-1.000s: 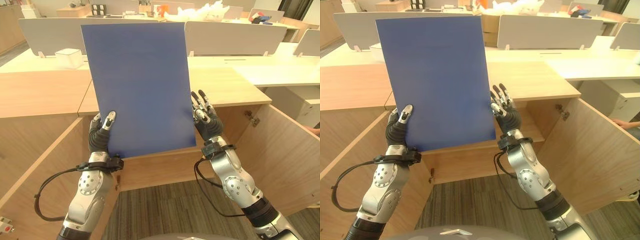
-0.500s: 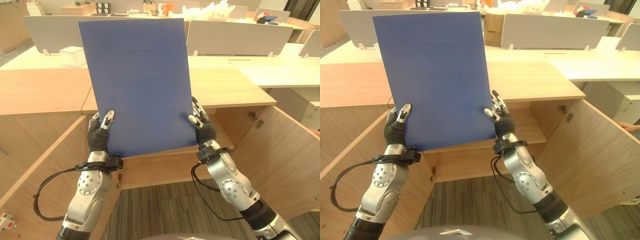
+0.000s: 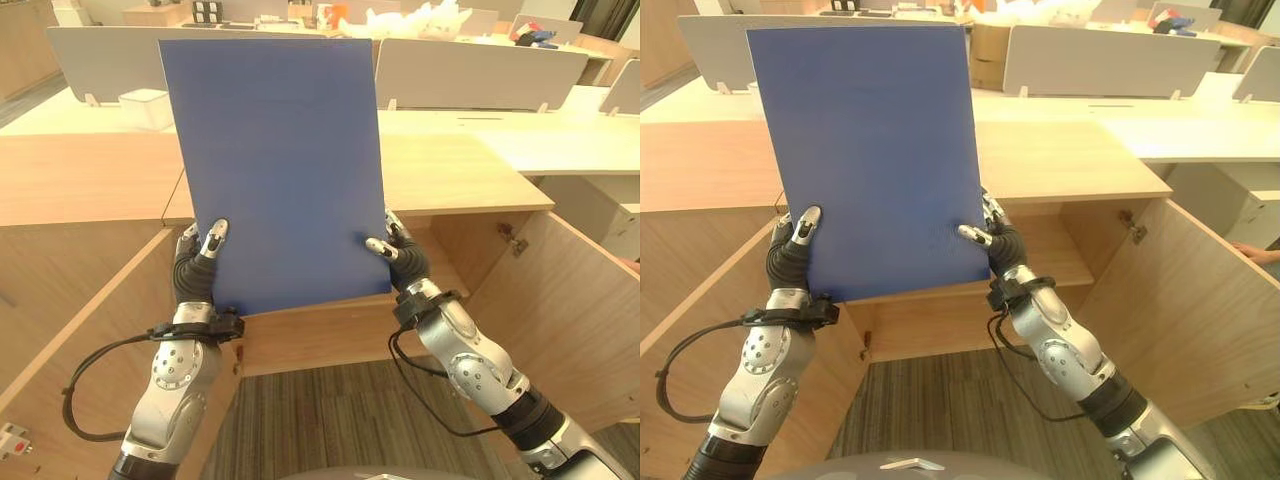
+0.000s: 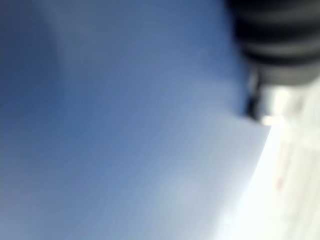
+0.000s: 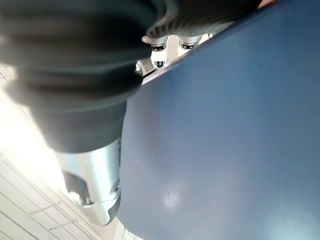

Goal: Put the empty folder in the office cabinet

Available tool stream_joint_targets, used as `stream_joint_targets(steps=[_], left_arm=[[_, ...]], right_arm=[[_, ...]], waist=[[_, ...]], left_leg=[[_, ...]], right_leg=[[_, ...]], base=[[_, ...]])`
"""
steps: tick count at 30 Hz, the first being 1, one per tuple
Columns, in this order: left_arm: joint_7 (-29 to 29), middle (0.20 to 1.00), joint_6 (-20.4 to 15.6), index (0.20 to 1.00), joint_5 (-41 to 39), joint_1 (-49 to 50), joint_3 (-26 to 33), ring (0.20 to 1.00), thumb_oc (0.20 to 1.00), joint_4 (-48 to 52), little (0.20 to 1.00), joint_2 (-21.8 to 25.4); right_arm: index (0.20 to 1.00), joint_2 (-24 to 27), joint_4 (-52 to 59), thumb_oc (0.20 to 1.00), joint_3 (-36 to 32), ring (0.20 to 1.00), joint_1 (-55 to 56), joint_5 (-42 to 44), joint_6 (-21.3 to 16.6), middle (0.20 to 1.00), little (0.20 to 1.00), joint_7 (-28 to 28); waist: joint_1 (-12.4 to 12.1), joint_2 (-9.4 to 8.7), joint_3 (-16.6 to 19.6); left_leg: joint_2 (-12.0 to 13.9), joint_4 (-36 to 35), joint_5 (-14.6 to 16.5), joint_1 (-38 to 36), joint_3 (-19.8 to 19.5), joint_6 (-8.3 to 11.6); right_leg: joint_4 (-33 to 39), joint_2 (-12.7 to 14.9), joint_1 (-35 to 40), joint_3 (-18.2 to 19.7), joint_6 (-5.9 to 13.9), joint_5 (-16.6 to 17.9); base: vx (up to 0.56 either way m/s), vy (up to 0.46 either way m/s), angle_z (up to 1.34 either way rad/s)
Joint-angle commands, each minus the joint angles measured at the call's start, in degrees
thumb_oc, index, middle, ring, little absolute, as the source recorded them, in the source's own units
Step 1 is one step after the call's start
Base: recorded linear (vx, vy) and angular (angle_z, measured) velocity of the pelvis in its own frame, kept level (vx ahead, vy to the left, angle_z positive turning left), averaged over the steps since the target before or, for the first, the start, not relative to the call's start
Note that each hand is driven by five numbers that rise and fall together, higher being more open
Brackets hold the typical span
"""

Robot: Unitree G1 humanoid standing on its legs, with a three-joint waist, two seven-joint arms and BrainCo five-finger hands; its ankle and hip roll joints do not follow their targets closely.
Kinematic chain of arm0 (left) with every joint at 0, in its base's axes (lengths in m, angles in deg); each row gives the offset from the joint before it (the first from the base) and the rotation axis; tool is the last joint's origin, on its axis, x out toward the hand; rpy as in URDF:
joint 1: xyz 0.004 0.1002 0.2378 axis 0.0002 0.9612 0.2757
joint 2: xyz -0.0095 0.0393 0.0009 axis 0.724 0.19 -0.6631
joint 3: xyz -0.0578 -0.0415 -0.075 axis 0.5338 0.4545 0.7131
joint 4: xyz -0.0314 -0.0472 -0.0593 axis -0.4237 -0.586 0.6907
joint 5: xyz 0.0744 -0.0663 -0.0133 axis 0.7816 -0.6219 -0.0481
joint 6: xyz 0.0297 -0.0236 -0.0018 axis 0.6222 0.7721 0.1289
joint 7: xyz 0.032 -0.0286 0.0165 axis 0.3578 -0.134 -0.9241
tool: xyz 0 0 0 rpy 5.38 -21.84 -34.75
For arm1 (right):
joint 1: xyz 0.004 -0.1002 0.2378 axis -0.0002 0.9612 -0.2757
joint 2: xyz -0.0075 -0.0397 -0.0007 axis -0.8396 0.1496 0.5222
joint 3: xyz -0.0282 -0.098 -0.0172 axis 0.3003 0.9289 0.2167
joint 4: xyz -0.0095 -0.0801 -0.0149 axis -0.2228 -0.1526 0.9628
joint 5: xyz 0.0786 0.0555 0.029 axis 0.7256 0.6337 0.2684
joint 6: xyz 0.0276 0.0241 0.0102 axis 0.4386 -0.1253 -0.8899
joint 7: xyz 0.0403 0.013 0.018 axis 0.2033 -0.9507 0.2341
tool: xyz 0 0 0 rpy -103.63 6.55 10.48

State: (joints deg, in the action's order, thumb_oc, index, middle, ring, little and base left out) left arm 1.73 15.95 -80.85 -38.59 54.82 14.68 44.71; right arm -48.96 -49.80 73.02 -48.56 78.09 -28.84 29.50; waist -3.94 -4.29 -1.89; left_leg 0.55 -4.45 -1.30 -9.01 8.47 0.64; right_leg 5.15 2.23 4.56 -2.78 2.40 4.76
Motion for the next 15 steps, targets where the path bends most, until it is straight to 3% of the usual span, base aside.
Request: stream_joint_targets(steps=[1,15], left_arm=[[2.39,0.200,-4.59,0.200,-1.49,-4.75,-0.79,0.200,0.200,3.91,0.200,1.87],[4.94,0.200,-3.34,0.200,-4.49,-3.31,-3.24,0.200,0.200,5.88,0.200,2.16]], right_arm=[[1.000,-2.70,0.06,1.000,0.78,1.000,-5.00,0.87,-0.96,1.000,1.000,-2.80],[1.000,-1.68,-1.60,1.000,-2.65,1.000,-5.65,1.36,-1.52,1.000,1.000,-0.92]], waist=[[-0.73,-1.13,2.25],[-0.56,-1.10,2.31]], left_leg=[[0.23,-0.55,4.23,1.56,-3.06,1.05],[0.08,-0.55,4.41,1.43,-2.95,0.85]], right_leg=[[-0.15,4.50,2.14,-3.61,3.48,-2.06],[-0.15,4.53,2.17,-3.73,3.58,-1.92]], base=[[0.00,0.000,0.00],[0.00,0.000,0.00]])
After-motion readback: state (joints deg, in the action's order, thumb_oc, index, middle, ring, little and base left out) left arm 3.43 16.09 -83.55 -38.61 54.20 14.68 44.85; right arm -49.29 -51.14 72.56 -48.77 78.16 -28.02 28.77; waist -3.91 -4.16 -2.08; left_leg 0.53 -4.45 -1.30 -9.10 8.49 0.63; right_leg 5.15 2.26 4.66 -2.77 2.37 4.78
